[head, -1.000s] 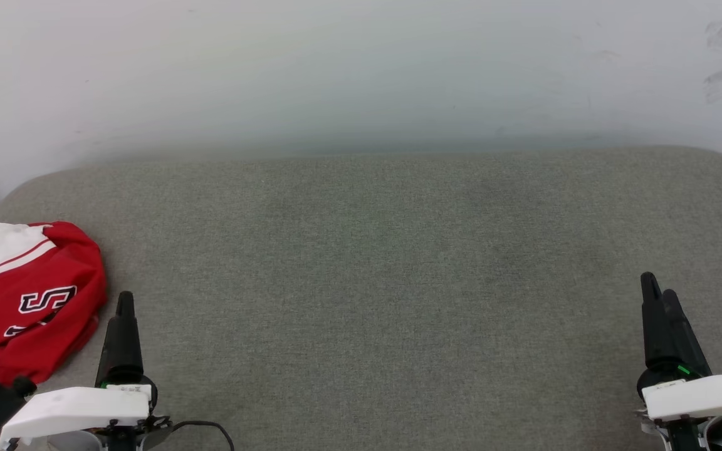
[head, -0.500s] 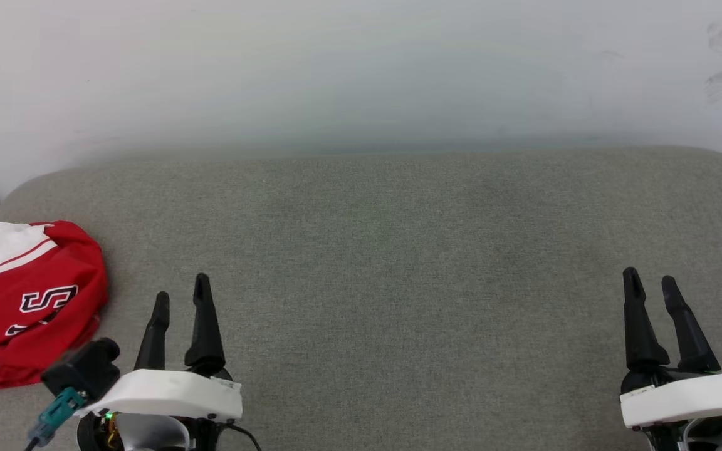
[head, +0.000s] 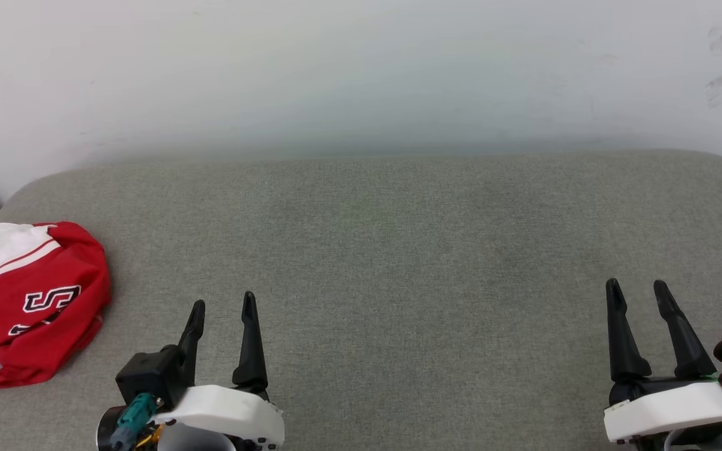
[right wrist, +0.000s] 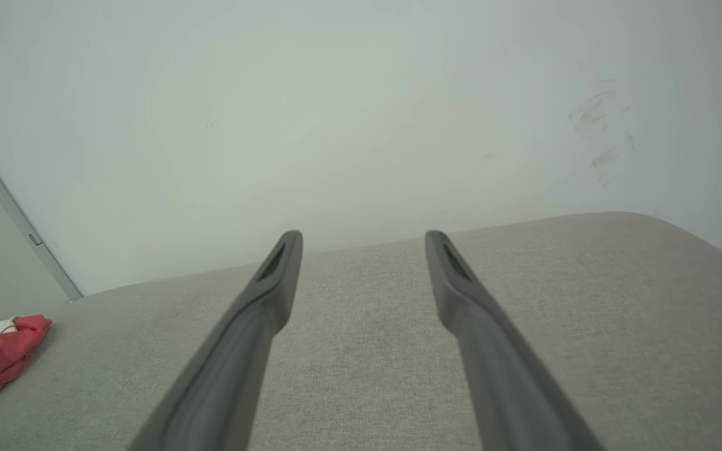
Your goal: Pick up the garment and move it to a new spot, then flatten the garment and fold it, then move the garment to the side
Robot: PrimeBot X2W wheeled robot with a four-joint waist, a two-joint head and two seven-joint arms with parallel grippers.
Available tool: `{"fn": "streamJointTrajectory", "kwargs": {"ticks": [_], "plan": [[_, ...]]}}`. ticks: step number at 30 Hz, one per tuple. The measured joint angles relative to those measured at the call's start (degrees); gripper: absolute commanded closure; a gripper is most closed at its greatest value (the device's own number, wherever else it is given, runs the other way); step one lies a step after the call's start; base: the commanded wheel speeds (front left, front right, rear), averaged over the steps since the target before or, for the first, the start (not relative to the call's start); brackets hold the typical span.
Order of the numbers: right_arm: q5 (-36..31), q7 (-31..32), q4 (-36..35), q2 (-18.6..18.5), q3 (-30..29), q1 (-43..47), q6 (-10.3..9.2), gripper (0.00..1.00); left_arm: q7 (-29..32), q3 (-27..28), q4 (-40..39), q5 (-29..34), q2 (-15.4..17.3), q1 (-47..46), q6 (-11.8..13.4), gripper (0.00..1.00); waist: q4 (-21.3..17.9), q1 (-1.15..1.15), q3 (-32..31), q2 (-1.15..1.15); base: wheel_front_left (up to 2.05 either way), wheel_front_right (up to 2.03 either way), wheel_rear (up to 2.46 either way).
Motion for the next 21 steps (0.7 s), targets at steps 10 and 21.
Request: {"fn": "streamJointTrajectory", "kwargs": {"ticks": [10, 21], "plan": [[-6.8, -1.4, 0.2, 0.0, 0.3, 0.7, 0.0, 0.0, -1.5, -6.3, 1.7, 5.1, 3.1, -0.7, 4.8, 0.0, 0.1, 0.0, -0.3, 0.0, 0.0, 0.0, 0.0], [-13.2, -2.7, -0.3, 0.0, 0.6, 0.9, 0.0, 0.0, -2.9, -11.0, 1.2, 9.8, 5.0, -1.5, 8.3, 0.0, 0.3, 0.0, -0.5, 0.0, 0.0, 0.0, 0.0]]}}
